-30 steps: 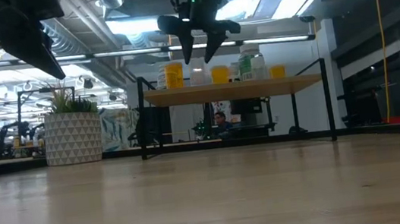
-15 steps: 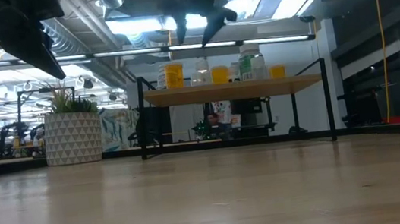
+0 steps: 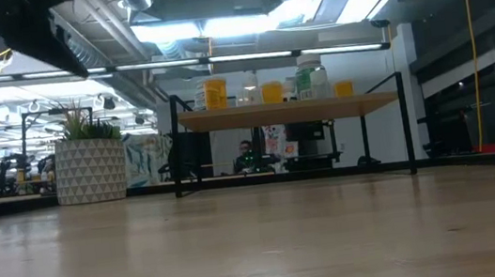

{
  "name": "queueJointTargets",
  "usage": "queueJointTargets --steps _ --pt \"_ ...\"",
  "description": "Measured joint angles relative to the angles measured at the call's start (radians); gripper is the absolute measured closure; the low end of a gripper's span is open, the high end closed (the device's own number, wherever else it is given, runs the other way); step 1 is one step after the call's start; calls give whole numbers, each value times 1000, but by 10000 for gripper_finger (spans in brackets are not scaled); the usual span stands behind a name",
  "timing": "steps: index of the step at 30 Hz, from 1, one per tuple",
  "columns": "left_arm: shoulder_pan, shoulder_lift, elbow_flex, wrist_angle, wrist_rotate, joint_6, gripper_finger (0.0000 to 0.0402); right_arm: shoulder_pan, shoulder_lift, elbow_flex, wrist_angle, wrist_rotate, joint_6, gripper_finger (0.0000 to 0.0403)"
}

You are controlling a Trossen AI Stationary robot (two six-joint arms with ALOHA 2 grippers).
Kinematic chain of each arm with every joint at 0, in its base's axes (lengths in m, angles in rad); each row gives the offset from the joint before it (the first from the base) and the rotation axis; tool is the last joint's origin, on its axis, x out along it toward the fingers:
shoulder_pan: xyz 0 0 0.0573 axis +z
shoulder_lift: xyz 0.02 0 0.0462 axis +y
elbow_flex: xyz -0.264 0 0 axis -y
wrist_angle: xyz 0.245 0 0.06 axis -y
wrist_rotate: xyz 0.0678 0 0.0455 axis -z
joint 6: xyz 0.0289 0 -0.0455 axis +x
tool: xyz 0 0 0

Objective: Pick and place medicine bottles onto shelf by color
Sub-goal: Return to Home Position

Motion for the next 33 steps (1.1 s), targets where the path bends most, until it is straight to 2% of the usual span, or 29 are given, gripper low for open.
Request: queueJointTargets --steps 6,9,11,13,15,18,20,23,27,33 --pt "55 -32 0 130 31 97 303 54 -45 -89 -65 14 -81 104" --pt "89 -45 0 113 79 93 303 81 -129 -209 -52 10 -63 104" --pt "103 -73 -15 92 145 91 303 93 -214 -335 17 1 -37 104" --pt "107 -121 -66 117 264 129 303 107 -320 -497 154 -17 -32 104" --pt "106 -185 -143 198 329 141 303 120 -434 -681 374 -78 -38 104" --pt "107 -290 -253 394 329 94 303 135 -589 -947 722 -234 -70 104" --pt "106 -353 -317 497 293 45 303 137 -675 -1097 951 -335 -93 104" --pt "107 -435 -406 588 253 -19 303 146 -777 -1299 1262 -455 -145 104" --pt "103 -498 -519 730 261 -40 303 150 -872 -1535 1520 -541 -175 104" --pt "102 -504 -686 996 229 -44 303 149 -963 -1764 1717 -541 -137 104"
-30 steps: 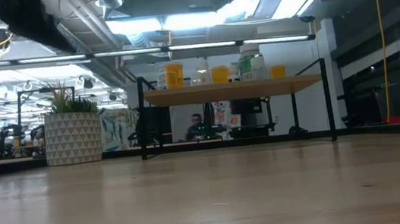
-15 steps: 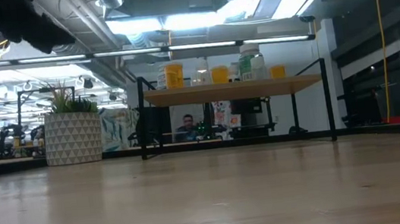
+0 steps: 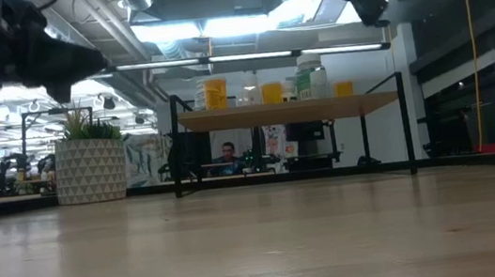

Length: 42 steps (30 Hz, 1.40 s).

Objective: Pick and place medicine bottles onto shelf by color
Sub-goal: Return to Home Position

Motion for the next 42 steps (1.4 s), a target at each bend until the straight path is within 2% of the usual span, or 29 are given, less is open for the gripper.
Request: queueJointTargets --steps 8,17,24,28,33,42 --pt "0 6 -27 -15 -14 -38 303 -1 -66 -99 26 0 -11 104" --pt "0 6 -27 -49 -18 -68 303 -14 -68 -191 37 -1 -40 104" --pt "0 6 -27 -49 -18 -68 303 -22 -103 -311 77 -45 -55 104" --pt "0 6 -27 -49 -18 -68 303 -22 -184 -399 95 -44 -57 104" --pt "0 6 -27 -49 -18 -68 303 -22 -388 -518 88 -45 -92 104" --pt "0 6 -27 -47 -18 -68 303 -14 -673 -552 -68 -166 -183 104"
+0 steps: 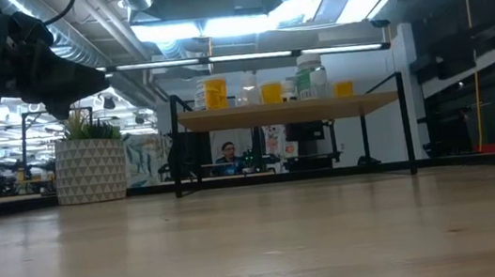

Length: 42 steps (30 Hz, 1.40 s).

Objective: Pick and place medicine bottles onto shelf by color
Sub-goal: Return to Home Position

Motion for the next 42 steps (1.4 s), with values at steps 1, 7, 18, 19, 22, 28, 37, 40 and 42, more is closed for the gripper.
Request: queueJointTargets --steps 1,7,18,19,22,28,37,40,42 --pt "0 0 0 0 0 0 303 0 -30 0 -25 -7 -8 104" --pt "0 0 0 0 0 0 303 0 -189 -3 -82 -9 -20 104" --pt "0 0 0 0 0 0 303 0 -300 -4 -82 2 -107 104" --pt "0 0 0 0 0 0 303 0 -300 -4 -82 2 -108 104" --pt "0 0 0 0 0 0 303 0 -300 -4 -82 2 -108 104" --pt "0 0 0 0 0 0 303 0 -300 -4 -82 2 -108 104" --pt "0 0 0 0 0 0 303 0 -300 -4 -83 2 -108 104" --pt "0 0 0 0 0 0 303 0 -300 -4 -83 2 -108 104" --pt "0 0 0 0 0 0 303 0 -300 -4 -83 2 -108 104"
